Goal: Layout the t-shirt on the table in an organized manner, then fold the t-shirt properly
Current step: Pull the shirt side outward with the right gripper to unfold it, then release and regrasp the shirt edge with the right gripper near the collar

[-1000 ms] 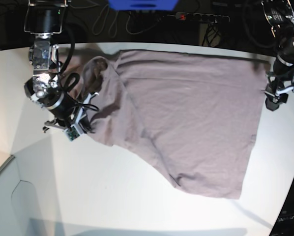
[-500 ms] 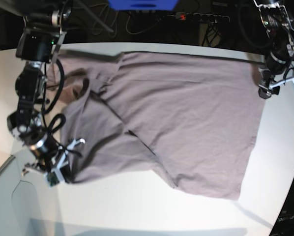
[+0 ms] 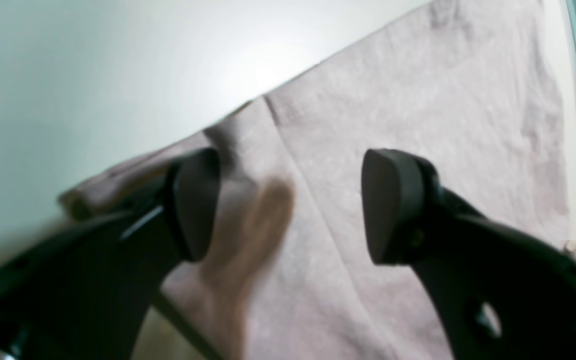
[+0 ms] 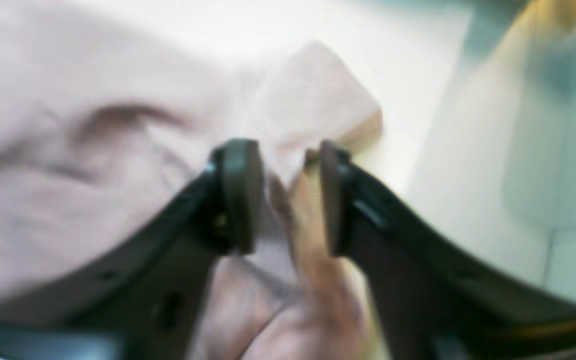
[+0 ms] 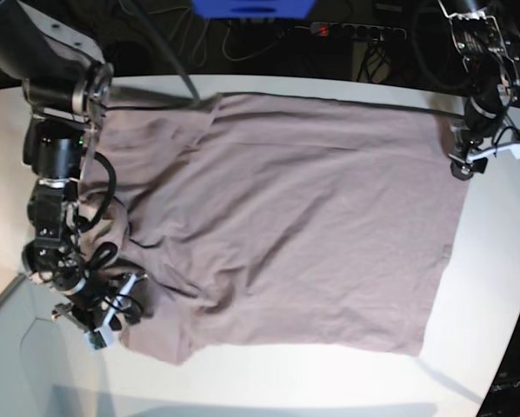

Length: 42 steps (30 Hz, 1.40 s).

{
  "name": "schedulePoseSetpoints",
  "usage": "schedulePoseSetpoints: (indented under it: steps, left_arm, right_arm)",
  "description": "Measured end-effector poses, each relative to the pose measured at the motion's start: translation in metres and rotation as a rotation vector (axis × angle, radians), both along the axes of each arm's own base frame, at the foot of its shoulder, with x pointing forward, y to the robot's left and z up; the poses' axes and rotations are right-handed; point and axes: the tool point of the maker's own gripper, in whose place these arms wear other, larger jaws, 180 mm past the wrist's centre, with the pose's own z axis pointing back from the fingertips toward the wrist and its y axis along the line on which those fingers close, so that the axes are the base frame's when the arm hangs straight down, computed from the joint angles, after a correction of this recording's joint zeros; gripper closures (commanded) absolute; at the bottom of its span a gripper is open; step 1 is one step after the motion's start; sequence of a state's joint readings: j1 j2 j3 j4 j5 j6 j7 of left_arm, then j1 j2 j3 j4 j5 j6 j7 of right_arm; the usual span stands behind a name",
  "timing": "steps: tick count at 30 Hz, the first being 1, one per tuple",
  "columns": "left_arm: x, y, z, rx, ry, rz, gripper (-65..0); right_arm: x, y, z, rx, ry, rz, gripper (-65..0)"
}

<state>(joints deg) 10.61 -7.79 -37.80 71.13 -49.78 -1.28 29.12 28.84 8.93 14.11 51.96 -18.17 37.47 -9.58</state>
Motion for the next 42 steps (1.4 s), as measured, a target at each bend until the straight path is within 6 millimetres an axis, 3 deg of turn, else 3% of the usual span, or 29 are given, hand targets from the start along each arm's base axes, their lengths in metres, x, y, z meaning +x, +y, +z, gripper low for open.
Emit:
schedulePoseSetpoints:
  steps: [2, 4, 9, 11, 14, 16, 20, 23, 26, 30, 32, 35, 38, 42]
  left_arm:
    - [0.0, 0.0, 0.0, 0.001, 0.0, 0.0, -43.3]
    - [0.0, 0.0, 0.0, 0.002, 0.002, -0.001, -43.3]
    - [0.001, -0.001, 0.001, -0.003, 0.0, -0.006, -43.3]
    - [0.002, -0.002, 0.005, -0.001, 0.002, -0.01, -43.3]
    - [0.003, -0.006, 0.012, 0.005, 0.0, -0.028, -43.3]
    - [0.004, -0.008, 0.023, 0.024, -0.022, -0.041, -43.3]
    - [0.013, -0.003, 0.049, 0.078, -0.082, -0.057, -43.4]
    - [0.012, -0.001, 0.05, 0.086, -0.08, -0.058, -43.4]
    - [0.003, -0.001, 0.032, 0.063, -0.03, -0.048, -43.4]
    - [-0.009, -0.004, 0.007, 0.021, 0.029, -0.035, -43.4]
    - [-0.008, -0.003, 0.007, 0.017, 0.021, -0.031, -43.4]
    - [-0.007, -0.001, 0.006, 0.019, 0.024, -0.026, -43.4]
    - [-0.008, -0.002, 0.005, 0.017, 0.024, -0.025, -43.4]
    - [-0.008, -0.001, 0.006, 0.016, 0.023, -0.024, -43.4]
  right_arm:
    - [-0.002, -0.018, -0.015, -0.01, 0.057, -0.033, -36.4]
    - [-0.003, -0.028, -0.015, -0.019, 0.06, -0.046, -41.8]
    - [-0.01, -0.023, 0.008, -0.055, -0.035, -0.034, -44.8]
    - [-0.027, -0.023, 0.018, -0.1, -0.088, -0.025, -44.8]
    - [-0.067, -0.017, 0.017, -0.161, -0.101, -0.016, -44.8]
    - [-0.091, 0.0, 0.015, -0.14, -0.118, 0.008, -44.8]
    - [-0.129, 0.021, -0.015, -0.102, -0.041, 0.024, -44.8]
    - [-0.141, 0.023, -0.039, -0.087, 0.029, 0.022, -44.8]
    - [-0.13, 0.023, -0.05, -0.067, 0.059, 0.024, -44.8]
    - [-0.079, 0.03, -0.039, -0.004, 0.039, 0.053, -44.8]
    - [-0.053, 0.029, -0.033, 0.022, 0.038, 0.05, -44.7]
    - [-0.026, 0.027, -0.04, 0.064, 0.099, 0.042, -43.5]
    - [-0.016, 0.034, -0.055, 0.116, 0.177, 0.045, -34.1]
    - [-0.014, 0.037, -0.063, 0.145, 0.226, 0.044, -10.6]
